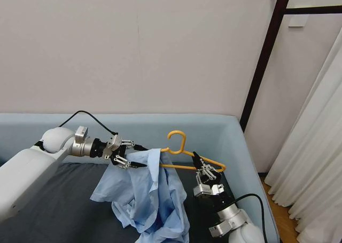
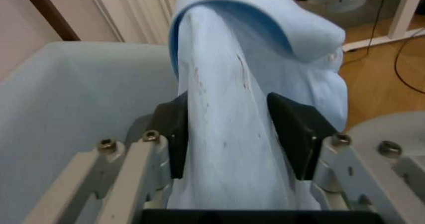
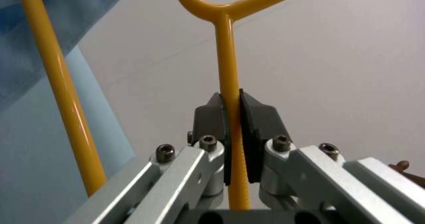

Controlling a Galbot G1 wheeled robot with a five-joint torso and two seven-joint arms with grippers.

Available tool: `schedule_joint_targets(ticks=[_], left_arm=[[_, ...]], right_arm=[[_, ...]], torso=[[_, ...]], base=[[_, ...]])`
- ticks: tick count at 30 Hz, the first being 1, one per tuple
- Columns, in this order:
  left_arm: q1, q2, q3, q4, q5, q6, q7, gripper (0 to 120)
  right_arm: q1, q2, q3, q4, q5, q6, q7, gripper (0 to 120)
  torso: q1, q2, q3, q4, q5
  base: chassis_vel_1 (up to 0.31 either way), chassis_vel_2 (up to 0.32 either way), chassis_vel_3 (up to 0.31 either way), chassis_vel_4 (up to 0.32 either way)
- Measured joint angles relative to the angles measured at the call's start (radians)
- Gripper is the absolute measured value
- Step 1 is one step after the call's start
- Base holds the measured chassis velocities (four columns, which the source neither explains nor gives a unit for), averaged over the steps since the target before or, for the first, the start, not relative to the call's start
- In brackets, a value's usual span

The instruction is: Pick up the clothes from the sofa and hang them on the clothes hanger.

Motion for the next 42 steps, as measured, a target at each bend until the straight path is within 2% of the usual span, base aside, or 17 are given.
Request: schedule_joint_targets(ticks=[7, 8, 10, 14, 15, 18, 19, 24, 26, 29, 30, 32, 35, 37, 39, 40, 42], left_arm=[[-0.002, -0.014, -0.009, 0.015, 0.019, -0.001, -0.004, 15], [-0.002, -0.014, -0.009, 0.015, 0.019, -0.001, -0.004, 15], [0.001, -0.020, -0.010, 0.019, 0.020, -0.008, -0.017, 8], [0.001, -0.025, -0.012, 0.027, 0.020, -0.011, -0.022, 7], [0.001, -0.027, -0.013, 0.031, 0.021, -0.012, -0.023, 7], [0.000, -0.039, -0.033, 0.060, 0.044, -0.017, -0.025, 7], [0.000, -0.039, -0.033, 0.060, 0.044, -0.017, -0.025, 7], [0.010, -0.043, -0.065, 0.084, 0.053, -0.022, -0.033, 7], [0.013, -0.041, -0.071, 0.087, 0.053, -0.023, -0.034, 7], [0.028, -0.035, -0.088, 0.096, 0.058, -0.027, -0.034, 6], [0.028, -0.035, -0.088, 0.096, 0.058, -0.027, -0.034, 6], [0.034, -0.032, -0.098, 0.101, 0.062, -0.032, -0.033, 6], [0.039, -0.027, -0.104, 0.102, 0.063, -0.034, -0.030, 6], [0.041, -0.020, -0.108, 0.103, 0.063, -0.037, -0.028, 6], [0.041, -0.015, -0.110, 0.103, 0.063, -0.042, -0.028, 6], [0.041, -0.015, -0.110, 0.103, 0.063, -0.042, -0.028, 6], [0.039, -0.013, -0.110, 0.103, 0.062, -0.045, -0.029, 6]], right_arm=[[-0.007, 0.015, -0.002, 0.004, -0.022, -0.001, 0.015, 4], [-0.007, 0.015, -0.002, 0.004, -0.022, -0.001, 0.015, 4], [-0.012, 0.018, -0.004, 0.006, -0.023, -0.001, 0.022, 4], [-0.023, 0.016, -0.012, 0.015, 0.029, 0.011, 0.022, 8], [-0.028, 0.014, -0.015, 0.019, 0.059, 0.020, 0.016, 13], [-0.060, -0.003, -0.029, 0.056, 0.317, 0.095, -0.102, 27], [-0.060, -0.003, -0.029, 0.056, 0.317, 0.095, -0.102, 27], [-0.077, -0.031, -0.032, 0.044, 0.763, 0.240, -0.354, 50], [-0.077, -0.034, -0.031, 0.024, 0.821, 0.272, -0.391, 53], [-0.079, -0.037, -0.030, -0.049, 0.983, 0.372, -0.542, 68], [-0.079, -0.037, -0.030, -0.049, 0.983, 0.372, -0.542, 68], [-0.080, -0.038, -0.027, -0.091, 1.055, 0.393, -0.644, 78], [-0.075, -0.039, -0.027, -0.128, 1.089, 0.361, -0.667, 85], [-0.062, -0.039, -0.030, -0.155, 1.140, 0.276, -0.647, 94], [-0.044, -0.039, -0.044, -0.174, 1.254, 0.167, -0.608, 99], [-0.044, -0.039, -0.044, -0.174, 1.254, 0.167, -0.608, 99], [-0.026, -0.035, -0.059, -0.189, 1.405, 0.090, -0.588, 100]], torso=[[0.000, 0.000, 0.000, 0.0000, 0.0000], [0.000, 0.000, 0.000, 0.0000, 0.0000], [0.000, 0.000, 0.000, -0.0001, -0.0001], [0.000, 0.000, 0.000, -0.0001, 0.0000], [0.000, 0.000, 0.000, 0.0000, -0.0001], [0.000, 0.000, 0.000, -0.0001, 0.0000], [0.000, 0.000, 0.000, -0.0001, 0.0000], [0.000, 0.000, 0.000, 0.0002, -0.0001], [0.000, 0.000, 0.000, 0.0000, -0.0001], [0.000, 0.000, 0.000, 0.0000, -0.0001], [0.000, 0.000, 0.000, 0.0000, -0.0001], [0.000, 0.000, 0.000, 0.0000, -0.0001], [0.000, 0.000, 0.000, -0.0001, -0.0001], [0.000, 0.000, 0.000, -0.0001, 0.0000], [0.000, 0.000, 0.000, 0.0000, 0.0000], [0.000, 0.000, 0.000, 0.0000, 0.0000], [0.000, 0.000, 0.000, 0.0000, -0.0001]], base=[[0.000, 0.000, 0.000, 0.000], [0.000, 0.000, 0.000, 0.000], [0.000, 0.000, 0.000, 0.000], [0.000, 0.000, 0.000, 0.000], [0.000, 0.000, 0.000, 0.000], [0.000, 0.000, 0.000, 0.000], [0.000, 0.000, 0.000, 0.000], [0.000, 0.000, 0.000, 0.000], [0.000, 0.000, 0.000, 0.000], [0.000, 0.000, 0.000, 0.000], [0.000, 0.000, 0.000, 0.000], [0.000, 0.000, 0.000, 0.000], [0.000, 0.000, 0.000, 0.000], [0.000, 0.000, 0.000, 0.000], [0.000, 0.000, 0.000, 0.000], [0.000, 0.000, 0.000, 0.000], [0.000, 0.000, 0.000, 0.000]])
